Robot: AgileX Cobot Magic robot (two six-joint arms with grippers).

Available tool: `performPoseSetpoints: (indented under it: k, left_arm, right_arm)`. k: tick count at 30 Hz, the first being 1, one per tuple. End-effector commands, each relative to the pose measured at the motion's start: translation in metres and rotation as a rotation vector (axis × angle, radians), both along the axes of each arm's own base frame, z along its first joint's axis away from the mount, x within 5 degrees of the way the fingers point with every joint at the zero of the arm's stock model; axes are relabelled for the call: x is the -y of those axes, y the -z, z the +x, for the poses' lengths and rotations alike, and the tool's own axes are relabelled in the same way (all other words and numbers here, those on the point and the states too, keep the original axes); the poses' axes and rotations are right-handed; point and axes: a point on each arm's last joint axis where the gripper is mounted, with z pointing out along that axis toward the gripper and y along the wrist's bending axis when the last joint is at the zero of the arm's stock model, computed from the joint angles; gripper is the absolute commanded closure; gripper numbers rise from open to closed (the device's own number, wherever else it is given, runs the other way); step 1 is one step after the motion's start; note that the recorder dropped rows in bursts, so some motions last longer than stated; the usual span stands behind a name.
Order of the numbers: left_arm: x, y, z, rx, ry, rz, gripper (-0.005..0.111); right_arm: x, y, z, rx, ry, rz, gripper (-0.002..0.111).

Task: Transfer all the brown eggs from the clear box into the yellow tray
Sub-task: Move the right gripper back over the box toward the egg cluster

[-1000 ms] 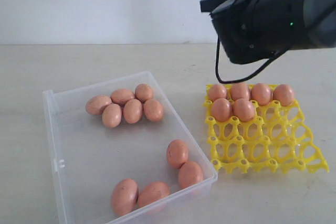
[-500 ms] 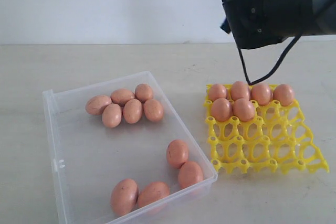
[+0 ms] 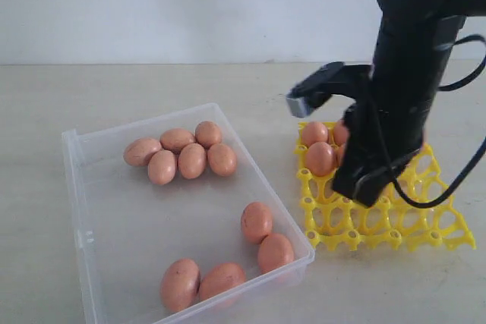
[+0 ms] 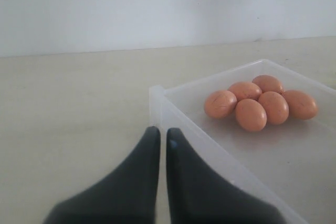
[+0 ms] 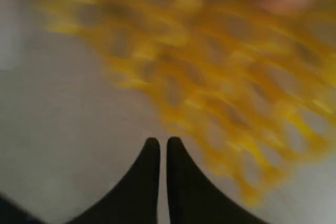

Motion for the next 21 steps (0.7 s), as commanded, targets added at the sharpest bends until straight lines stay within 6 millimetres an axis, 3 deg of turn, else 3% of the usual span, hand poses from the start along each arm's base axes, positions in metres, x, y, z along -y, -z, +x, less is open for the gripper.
performPoseSetpoints:
  k: [1,5,7,10,16,21]
  left_arm:
    - [0.000,0.001,0.000,0.005,0.004,0.002,0.103]
    - [0.000,0.001,0.000,0.005,0.004,0.002,0.103]
    - [0.000,0.001,0.000,0.005,0.004,0.002,0.103]
    - [0.000,0.001,0.000,0.005,0.004,0.002,0.103]
    - [0.000,0.001,0.000,0.005,0.004,0.002,0.103]
    - [0.000,0.001,0.000,0.005,0.004,0.002,0.103]
  right_arm:
    - [-0.050,-0.028,-0.015,-0.009,-0.258,0.595,0.108]
    - [-0.073,-0.047,0.007,0.301,-0.226,0.883,0.108]
    - [-0.075,-0.055,0.021,0.467,-0.184,0.925,0.108]
    - [-0.071,-0.056,0.033,0.652,-0.247,0.848,0.101]
    - [-0.080,-0.053,0.029,0.664,-0.297,0.794,0.064]
    - [-0.113,-0.039,0.020,0.567,-0.119,0.817,0.064]
